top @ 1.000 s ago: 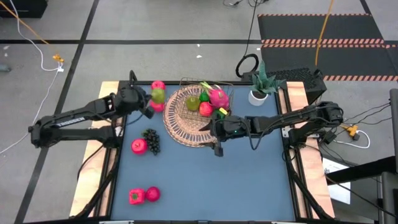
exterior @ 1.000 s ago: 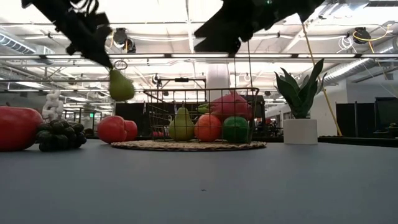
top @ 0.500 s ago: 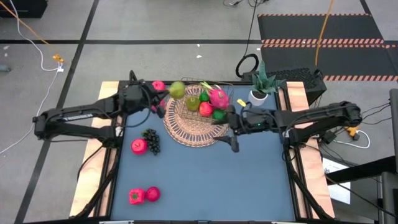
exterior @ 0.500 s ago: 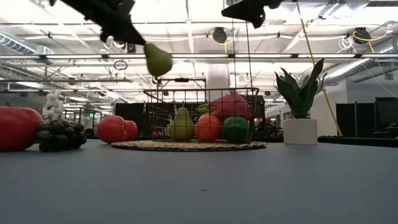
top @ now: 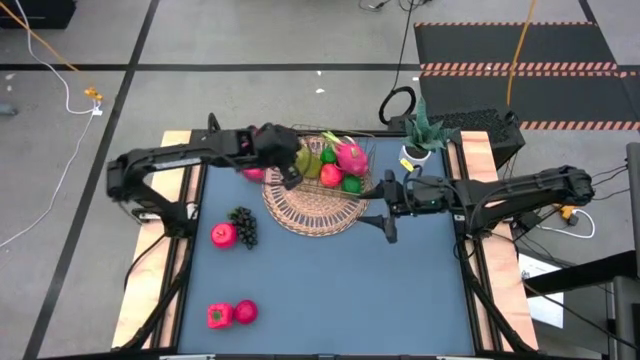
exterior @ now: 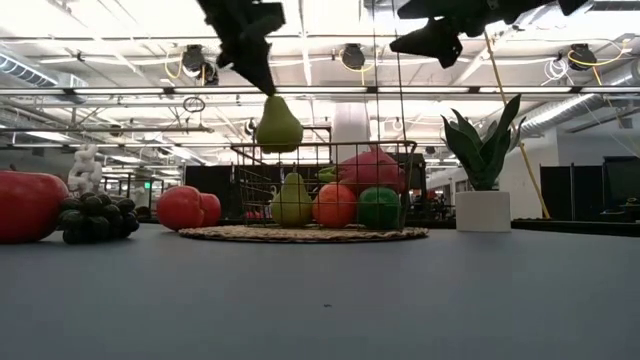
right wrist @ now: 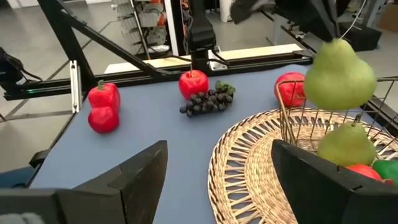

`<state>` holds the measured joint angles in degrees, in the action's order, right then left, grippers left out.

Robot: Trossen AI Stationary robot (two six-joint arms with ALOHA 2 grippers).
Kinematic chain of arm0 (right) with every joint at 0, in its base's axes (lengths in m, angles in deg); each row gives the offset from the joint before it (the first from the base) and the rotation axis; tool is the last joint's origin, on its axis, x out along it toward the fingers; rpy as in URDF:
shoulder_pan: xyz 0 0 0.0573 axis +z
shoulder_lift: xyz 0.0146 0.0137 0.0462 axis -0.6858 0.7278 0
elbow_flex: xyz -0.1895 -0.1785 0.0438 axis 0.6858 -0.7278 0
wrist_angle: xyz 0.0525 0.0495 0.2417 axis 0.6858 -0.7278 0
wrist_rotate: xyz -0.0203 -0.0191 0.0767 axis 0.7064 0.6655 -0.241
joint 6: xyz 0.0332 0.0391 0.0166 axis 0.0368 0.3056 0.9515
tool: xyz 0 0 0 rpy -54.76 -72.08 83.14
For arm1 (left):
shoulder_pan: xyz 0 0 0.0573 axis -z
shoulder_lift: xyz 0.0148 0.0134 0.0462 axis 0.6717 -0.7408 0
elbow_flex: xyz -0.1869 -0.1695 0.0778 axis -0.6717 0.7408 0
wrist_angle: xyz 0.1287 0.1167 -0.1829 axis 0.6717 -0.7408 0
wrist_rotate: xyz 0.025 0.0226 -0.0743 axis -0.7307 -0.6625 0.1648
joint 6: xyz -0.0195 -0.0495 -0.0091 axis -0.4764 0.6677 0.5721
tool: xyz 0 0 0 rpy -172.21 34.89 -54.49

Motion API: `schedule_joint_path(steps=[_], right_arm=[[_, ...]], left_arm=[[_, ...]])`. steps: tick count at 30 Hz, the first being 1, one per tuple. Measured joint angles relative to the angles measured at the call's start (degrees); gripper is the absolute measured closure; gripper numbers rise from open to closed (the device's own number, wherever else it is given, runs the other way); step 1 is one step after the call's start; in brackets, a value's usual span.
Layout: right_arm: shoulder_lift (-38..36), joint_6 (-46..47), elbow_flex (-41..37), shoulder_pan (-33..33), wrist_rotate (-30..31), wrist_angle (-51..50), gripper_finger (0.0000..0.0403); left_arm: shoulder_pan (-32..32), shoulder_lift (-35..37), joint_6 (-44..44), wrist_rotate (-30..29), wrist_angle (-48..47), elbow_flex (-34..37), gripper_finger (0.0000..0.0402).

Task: Build produce basket
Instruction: Put the pear into the gold wire basket, then put the grapes into the gold wire basket

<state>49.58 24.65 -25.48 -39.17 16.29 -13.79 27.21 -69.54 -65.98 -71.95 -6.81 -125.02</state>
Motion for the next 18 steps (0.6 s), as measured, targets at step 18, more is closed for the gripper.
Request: schedule_joint_path(steps=[18], right_arm=[[-1.39, 1.51, -2.97, 0.10, -0.32, 0.56, 0.0119]], left_arm=[[-5.50, -12.48, 3.33, 11.58, -3.22, -4.82, 0.0291]])
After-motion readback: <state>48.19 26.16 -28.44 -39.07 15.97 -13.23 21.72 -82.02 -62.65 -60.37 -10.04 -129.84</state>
